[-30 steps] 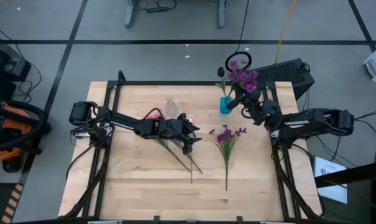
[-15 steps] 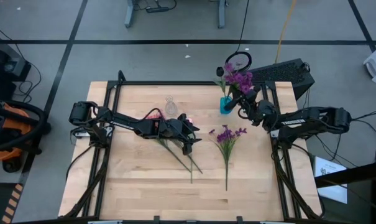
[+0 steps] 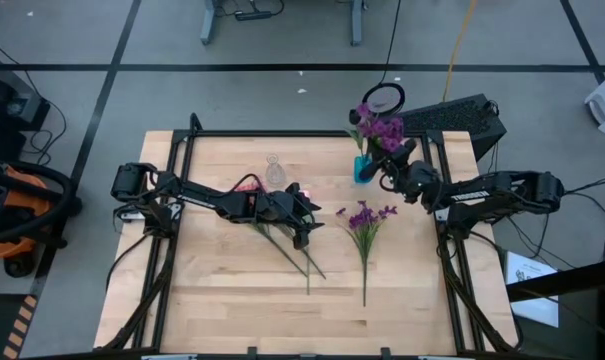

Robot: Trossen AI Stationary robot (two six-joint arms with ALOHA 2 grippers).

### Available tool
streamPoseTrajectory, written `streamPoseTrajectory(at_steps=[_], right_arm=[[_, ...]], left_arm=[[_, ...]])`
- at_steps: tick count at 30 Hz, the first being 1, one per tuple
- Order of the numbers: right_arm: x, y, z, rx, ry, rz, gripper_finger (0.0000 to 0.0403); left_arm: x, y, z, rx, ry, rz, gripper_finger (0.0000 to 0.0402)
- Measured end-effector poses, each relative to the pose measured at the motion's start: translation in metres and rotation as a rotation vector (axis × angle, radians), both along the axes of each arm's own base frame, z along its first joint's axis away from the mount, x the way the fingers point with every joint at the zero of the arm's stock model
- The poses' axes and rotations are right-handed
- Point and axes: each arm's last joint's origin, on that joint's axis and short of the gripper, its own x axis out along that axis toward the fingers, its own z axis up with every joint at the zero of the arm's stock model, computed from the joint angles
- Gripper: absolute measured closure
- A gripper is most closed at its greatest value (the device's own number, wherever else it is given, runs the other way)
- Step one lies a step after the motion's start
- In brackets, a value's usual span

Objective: Sort flowers into vase by color
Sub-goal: Put the left purple flower into the blue vase

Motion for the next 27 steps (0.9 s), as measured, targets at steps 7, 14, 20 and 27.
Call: streamPoseTrajectory(at_steps=[7,14,20,27], right_arm=[[0.000,0.000,-0.005,0.043,0.014,0.004,0.0374],[0.000,0.000,-0.006,0.061,0.000,0.006,0.0374],[0.001,0.000,-0.007,0.086,-0.007,0.008,0.0373],[-0.001,-0.003,-0.014,0.146,0.006,-0.007,0.0348]], left_arm=[[0.000,0.000,0.000,-0.002,-0.001,0.001,0.0167],[0.000,0.000,0.000,-0.002,-0.001,0.001,0.0167],[0.000,0.000,0.000,-0.002,-0.001,0.001,0.0167],[0.000,0.000,0.000,-0.003,-0.002,0.001,0.0167]])
